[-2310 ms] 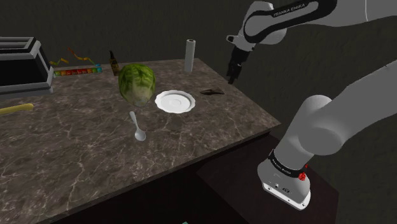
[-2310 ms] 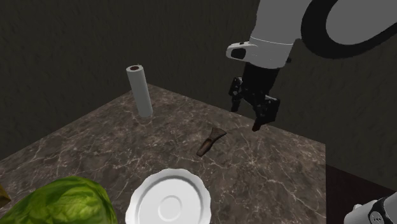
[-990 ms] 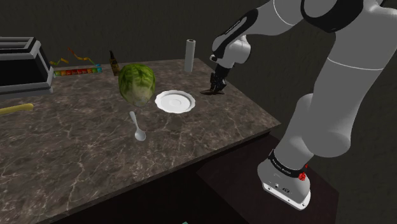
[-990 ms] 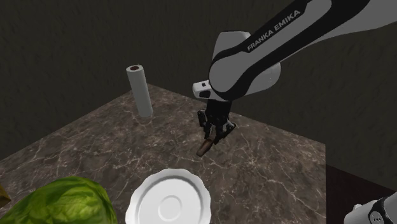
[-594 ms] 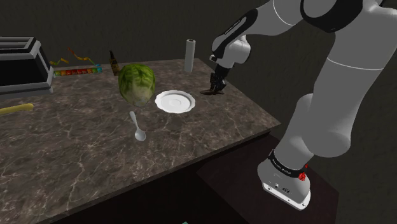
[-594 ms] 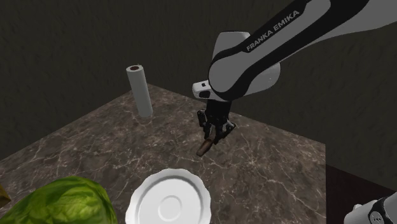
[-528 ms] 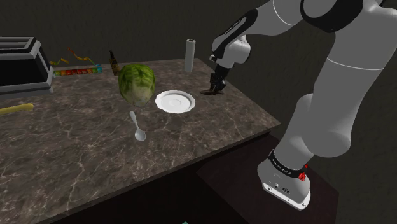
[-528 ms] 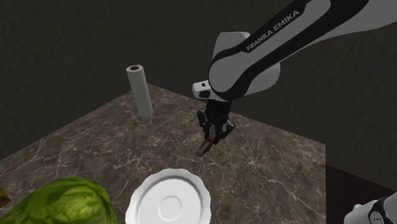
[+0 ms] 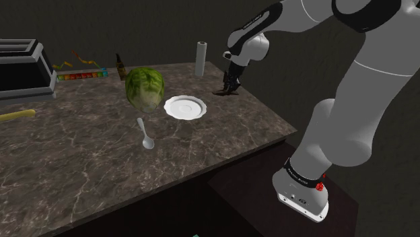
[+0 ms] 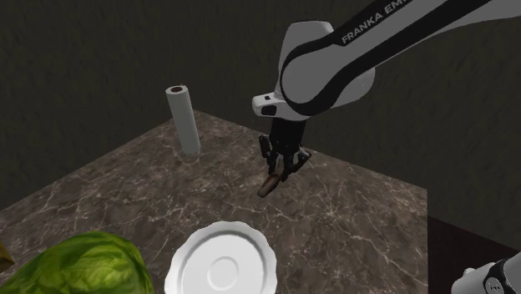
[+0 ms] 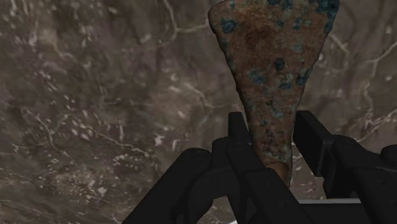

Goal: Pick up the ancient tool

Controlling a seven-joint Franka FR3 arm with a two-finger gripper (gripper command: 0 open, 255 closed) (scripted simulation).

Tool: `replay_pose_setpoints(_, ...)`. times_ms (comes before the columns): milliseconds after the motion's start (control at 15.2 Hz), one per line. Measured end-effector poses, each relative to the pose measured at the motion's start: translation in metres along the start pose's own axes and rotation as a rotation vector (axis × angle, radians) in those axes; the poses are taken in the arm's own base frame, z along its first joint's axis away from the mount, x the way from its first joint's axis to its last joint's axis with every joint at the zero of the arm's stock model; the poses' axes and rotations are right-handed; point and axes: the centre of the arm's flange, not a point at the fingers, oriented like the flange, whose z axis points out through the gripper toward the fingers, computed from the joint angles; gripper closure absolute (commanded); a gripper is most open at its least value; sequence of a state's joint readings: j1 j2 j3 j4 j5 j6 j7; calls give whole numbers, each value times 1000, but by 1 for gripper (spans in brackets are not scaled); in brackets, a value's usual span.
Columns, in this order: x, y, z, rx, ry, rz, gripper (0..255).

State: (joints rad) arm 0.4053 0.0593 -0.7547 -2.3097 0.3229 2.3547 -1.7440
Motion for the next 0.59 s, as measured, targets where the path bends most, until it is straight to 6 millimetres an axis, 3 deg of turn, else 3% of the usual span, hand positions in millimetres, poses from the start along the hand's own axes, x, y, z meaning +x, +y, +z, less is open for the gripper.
replay_pose_setpoints(594,8,0,-44,0,0,0,255)
